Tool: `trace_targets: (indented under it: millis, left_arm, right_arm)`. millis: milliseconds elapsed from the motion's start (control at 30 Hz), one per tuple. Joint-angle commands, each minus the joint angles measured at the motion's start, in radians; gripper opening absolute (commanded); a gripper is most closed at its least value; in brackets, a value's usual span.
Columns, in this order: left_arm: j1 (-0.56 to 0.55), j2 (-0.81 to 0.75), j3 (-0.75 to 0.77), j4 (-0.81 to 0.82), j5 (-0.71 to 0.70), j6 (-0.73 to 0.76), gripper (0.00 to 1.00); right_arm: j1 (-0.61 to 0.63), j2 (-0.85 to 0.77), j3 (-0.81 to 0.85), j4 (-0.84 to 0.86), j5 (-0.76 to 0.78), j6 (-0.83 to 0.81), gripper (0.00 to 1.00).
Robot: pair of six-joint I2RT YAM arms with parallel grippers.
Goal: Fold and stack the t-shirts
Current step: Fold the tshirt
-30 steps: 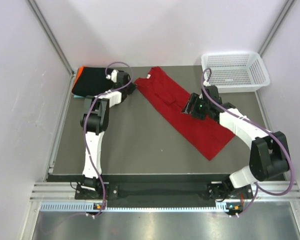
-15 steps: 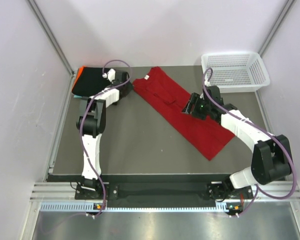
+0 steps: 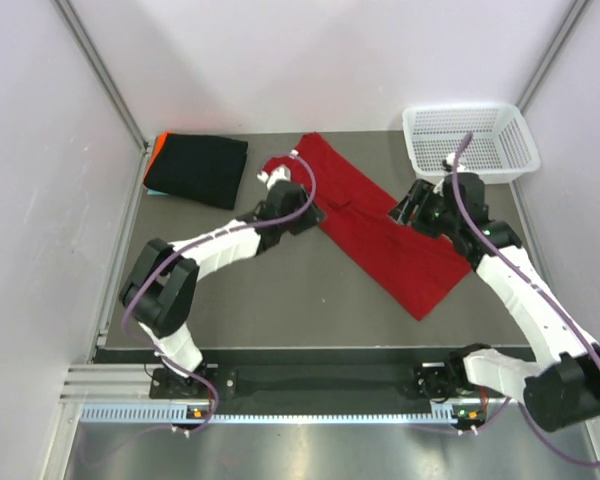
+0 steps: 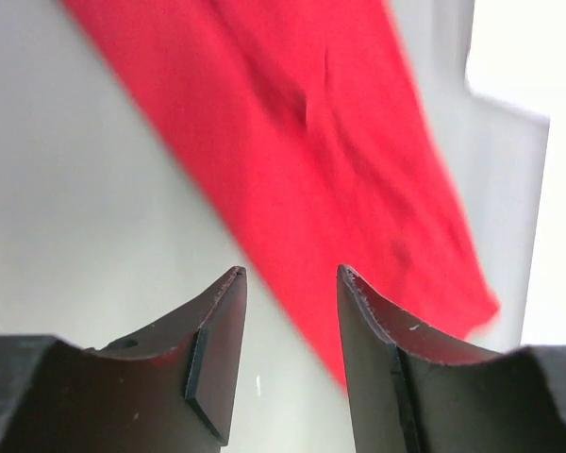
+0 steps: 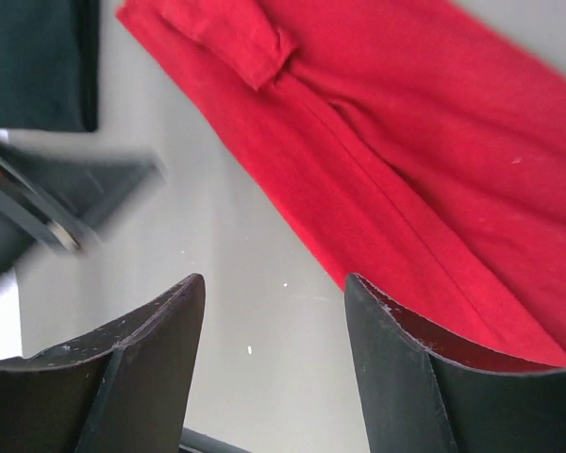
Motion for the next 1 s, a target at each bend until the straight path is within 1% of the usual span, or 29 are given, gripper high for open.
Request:
trace_targets:
  millis: [0,67,100,133,200,267,300,400,500,567,800,967]
  left_arm:
    - [-0.068,-0.047,-0.145,0.131,0.04,-0.113,0.48]
    - [-0.113,-0.036,-0.192,0.181,0.037,-0.167,0.49]
    - [-0.159,-0.025,-0.195,0.2,0.02,-0.176,0.49]
    - [-0.179,-0.013,-0.194,0.194,0.002,-0.19,0.49]
    - [-0.216,0.036,-0.18,0.2,-0.023,-0.213,0.49]
    - [-0.231,0.084,-0.185,0.26,-0.006,-0.248,0.49]
    - [-0.251,0.096,-0.186,0.295,-0.017,-0.273,0.49]
    - [-0.29,0.13,-0.177,0.314,-0.056,-0.298,0.48]
    - [-0.314,0.162,-0.157,0.307,-0.081,-0.313,0.47]
    - [-0.325,0.183,-0.131,0.274,-0.098,-0.322,0.46]
    - [-0.35,0.251,-0.082,0.245,-0.101,-0.331,0.42]
    - [-0.351,0.265,-0.074,0.223,-0.107,-0.328,0.34]
  right_arm:
    - [-0.037,-0.098,0.007,-0.073,0.015,-0.026,0.61]
    - [-0.064,-0.127,0.013,-0.108,0.008,-0.033,0.62]
    - [-0.072,-0.153,0.016,-0.113,0.0,-0.034,0.62]
    - [-0.077,-0.164,0.018,-0.117,-0.008,-0.036,0.62]
    - [-0.083,-0.192,0.021,-0.131,-0.018,-0.04,0.62]
    - [-0.083,-0.207,0.01,-0.137,-0.029,-0.039,0.62]
    - [-0.083,-0.218,0.002,-0.137,-0.031,-0.039,0.62]
    - [-0.083,-0.239,-0.021,-0.143,-0.034,-0.039,0.62]
    - [-0.085,-0.256,-0.047,-0.14,-0.034,-0.037,0.62]
    - [-0.086,-0.26,-0.057,-0.137,-0.034,-0.039,0.62]
    - [-0.088,-0.263,-0.067,-0.128,-0.037,-0.037,0.62]
    - [-0.089,-0.26,-0.076,-0.119,-0.04,-0.039,0.62]
